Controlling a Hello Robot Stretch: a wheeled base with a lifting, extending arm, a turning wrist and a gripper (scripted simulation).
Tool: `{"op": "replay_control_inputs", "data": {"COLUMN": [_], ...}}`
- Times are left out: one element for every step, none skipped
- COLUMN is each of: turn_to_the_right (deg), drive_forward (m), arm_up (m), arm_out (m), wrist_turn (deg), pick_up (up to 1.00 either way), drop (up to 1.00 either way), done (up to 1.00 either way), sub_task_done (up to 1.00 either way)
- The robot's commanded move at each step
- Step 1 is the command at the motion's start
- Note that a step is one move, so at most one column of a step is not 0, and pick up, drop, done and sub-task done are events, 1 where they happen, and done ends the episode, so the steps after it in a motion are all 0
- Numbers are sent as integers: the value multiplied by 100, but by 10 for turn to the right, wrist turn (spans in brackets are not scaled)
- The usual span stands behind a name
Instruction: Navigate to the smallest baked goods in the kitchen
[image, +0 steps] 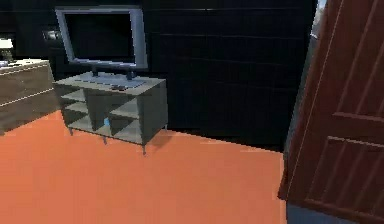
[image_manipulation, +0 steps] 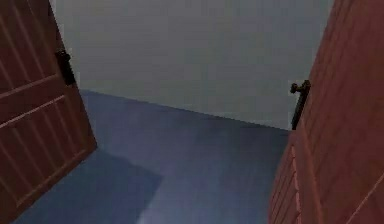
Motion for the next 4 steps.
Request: {"op": "replay_control_inputs", "data": {"turn_to_the_right": [0,450,330,0], "drive_forward": [5,0,0,100], "arm_up": [0,0,0,0], "arm_out": [0,0,0,0], "wrist_turn": [0,0,0,0], "pick_up": [0,0,0,0], "drop": [0,0,0,0], "done": [0,0,0,0], "sub_task_done": [0,0,0,0]}}
